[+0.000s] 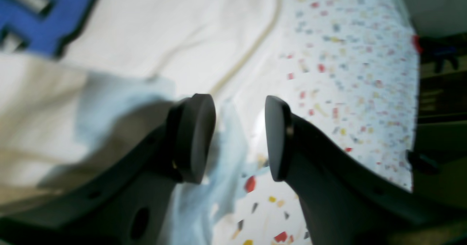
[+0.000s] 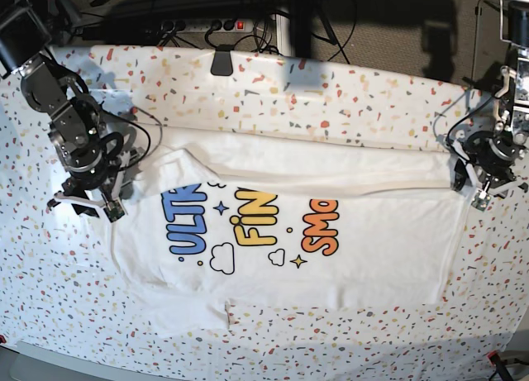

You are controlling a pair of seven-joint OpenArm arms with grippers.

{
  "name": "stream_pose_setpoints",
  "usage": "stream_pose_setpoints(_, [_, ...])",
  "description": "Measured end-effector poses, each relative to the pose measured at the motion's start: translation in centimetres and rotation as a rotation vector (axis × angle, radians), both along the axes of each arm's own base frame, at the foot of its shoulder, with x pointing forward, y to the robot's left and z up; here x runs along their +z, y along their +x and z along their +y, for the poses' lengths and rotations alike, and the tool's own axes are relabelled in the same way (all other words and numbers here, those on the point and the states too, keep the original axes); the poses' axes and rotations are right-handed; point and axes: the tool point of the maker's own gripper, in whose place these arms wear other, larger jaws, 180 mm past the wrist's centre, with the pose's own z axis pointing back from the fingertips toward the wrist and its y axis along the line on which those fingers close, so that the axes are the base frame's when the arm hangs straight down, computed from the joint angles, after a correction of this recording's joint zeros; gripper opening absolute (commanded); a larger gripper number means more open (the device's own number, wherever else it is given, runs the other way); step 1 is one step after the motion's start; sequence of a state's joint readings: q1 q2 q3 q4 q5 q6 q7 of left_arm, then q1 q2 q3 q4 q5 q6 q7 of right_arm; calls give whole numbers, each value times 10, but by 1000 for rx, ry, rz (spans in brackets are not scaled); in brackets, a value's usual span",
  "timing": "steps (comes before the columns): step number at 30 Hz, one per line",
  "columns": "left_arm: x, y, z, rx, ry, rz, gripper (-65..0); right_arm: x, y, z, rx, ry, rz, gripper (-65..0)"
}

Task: Fold the T-shirt properly
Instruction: 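Release the shoulders and reposition both grippers along the shirt's sides, then grasp the collar edge of the shirt with both grippers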

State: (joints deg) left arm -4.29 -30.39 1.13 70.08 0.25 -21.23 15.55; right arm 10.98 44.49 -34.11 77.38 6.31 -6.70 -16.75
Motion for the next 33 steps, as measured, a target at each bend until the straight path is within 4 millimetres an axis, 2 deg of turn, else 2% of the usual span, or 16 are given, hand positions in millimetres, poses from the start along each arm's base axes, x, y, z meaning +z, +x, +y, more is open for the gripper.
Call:
stream_pose_setpoints(3, [8,6,-3,25,-72,-16,-434,16,4,0,-36,10,-67,-397])
stream_pose_setpoints(10, [33,14,-30,18,-204,-61,-439,42,-9,29,-61,86,-145,-650])
stream_pose_setpoints(12, [34,16,-40,16,-234,-69,-512,40,-16,35,-62,101,-128,-650])
stream_pose_setpoints(14, [30,15,-49,21,-278,-64,-627,34,-22,35,-73,105,-102,-650])
stream_pose_setpoints(15, [28,14,-54,26,-303,-59,-650,30,-25,35,-78,109,-90,-650])
stream_pose_setpoints(22, [14,6,-78,37,-391,-40,-650,6,-40,37,-143,240,11,-650])
stream_pose_setpoints(28, [-9,1,-58,155,-447,-43,-650,-15,-47,57,-122,392,133,-650])
stream_pose_setpoints(33, [-21,-3,-52,222,-538,-45,-650,-34,-40,68,-141,602,219,-650])
